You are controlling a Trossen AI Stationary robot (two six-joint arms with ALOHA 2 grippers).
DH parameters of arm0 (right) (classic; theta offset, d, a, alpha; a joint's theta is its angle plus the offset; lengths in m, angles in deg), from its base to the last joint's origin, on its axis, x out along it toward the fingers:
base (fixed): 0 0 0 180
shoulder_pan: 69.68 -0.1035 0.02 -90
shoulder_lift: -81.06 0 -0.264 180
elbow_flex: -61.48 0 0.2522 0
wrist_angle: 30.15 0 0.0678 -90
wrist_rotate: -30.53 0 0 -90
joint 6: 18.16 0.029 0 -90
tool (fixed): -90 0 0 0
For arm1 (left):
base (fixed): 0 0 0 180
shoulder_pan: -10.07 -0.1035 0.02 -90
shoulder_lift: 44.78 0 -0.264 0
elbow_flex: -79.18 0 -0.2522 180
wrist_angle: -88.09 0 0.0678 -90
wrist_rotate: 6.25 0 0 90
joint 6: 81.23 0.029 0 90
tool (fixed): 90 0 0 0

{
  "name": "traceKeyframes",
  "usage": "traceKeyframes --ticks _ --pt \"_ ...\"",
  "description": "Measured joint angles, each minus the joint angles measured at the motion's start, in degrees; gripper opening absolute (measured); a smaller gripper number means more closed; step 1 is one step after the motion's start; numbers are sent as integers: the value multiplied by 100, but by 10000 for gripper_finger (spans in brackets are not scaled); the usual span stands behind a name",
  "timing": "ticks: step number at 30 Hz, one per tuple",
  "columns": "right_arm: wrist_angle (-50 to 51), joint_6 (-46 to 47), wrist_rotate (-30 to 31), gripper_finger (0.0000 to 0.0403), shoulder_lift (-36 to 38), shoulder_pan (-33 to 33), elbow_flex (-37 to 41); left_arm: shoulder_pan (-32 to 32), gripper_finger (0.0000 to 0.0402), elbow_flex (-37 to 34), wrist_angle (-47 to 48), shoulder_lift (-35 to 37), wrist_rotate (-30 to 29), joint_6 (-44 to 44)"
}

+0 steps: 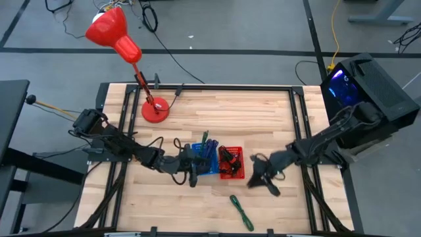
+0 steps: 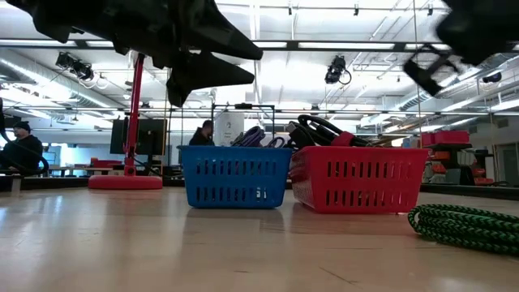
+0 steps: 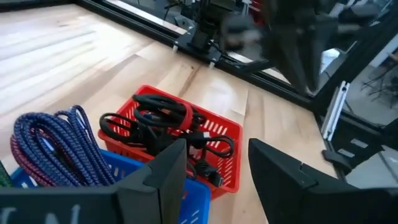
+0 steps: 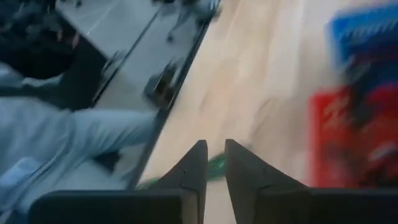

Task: Pick & Place USB Port
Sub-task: Put the green charger cable into the blue bin

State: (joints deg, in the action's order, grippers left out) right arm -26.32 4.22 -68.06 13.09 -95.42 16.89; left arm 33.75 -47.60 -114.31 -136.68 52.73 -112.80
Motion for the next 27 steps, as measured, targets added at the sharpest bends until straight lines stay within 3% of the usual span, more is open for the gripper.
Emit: traceKeyframes --ticks 5,14,20,27 --pt "-283 1033 74 59 -591 -747 2 2 177 0 37 0 -2 221" --pt "-1247 2526 406 65 -1723 -1492 2 4 177 0 208 -4 0 275" --pt "-2140 2938 415 110 -2414 -1692 0 4 177 -1 320 -7 2 288" --pt "-2232 3363 481 163 -2978 -1703 0 2 177 -1 350 -7 37 284"
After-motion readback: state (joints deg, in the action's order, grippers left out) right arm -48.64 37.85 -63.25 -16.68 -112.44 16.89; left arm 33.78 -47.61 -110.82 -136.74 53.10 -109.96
